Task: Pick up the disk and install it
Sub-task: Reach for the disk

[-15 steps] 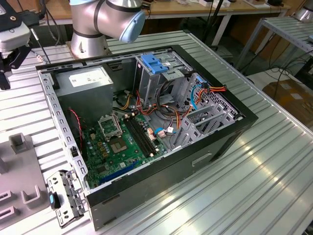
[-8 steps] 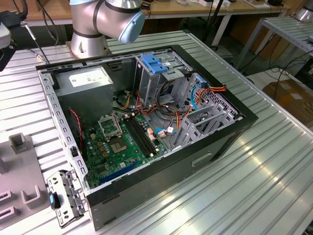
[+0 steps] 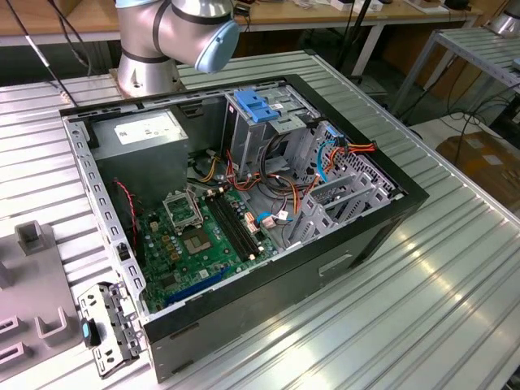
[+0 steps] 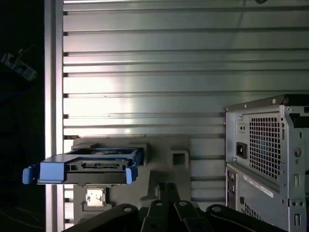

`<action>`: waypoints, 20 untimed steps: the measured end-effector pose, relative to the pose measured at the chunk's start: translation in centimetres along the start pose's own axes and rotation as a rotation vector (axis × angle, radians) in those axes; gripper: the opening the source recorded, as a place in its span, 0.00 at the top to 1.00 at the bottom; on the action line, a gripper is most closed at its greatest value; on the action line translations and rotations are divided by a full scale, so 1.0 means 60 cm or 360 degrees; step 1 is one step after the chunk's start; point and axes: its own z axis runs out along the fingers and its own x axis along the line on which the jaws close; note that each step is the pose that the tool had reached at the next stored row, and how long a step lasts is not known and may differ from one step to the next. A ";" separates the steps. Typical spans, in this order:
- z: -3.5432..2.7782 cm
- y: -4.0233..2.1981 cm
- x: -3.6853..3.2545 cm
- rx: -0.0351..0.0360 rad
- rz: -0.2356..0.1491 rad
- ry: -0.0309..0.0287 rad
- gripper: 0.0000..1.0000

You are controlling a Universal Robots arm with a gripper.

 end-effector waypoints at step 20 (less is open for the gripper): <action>0.006 0.008 0.157 0.0001 -0.0030 0.00021 0.89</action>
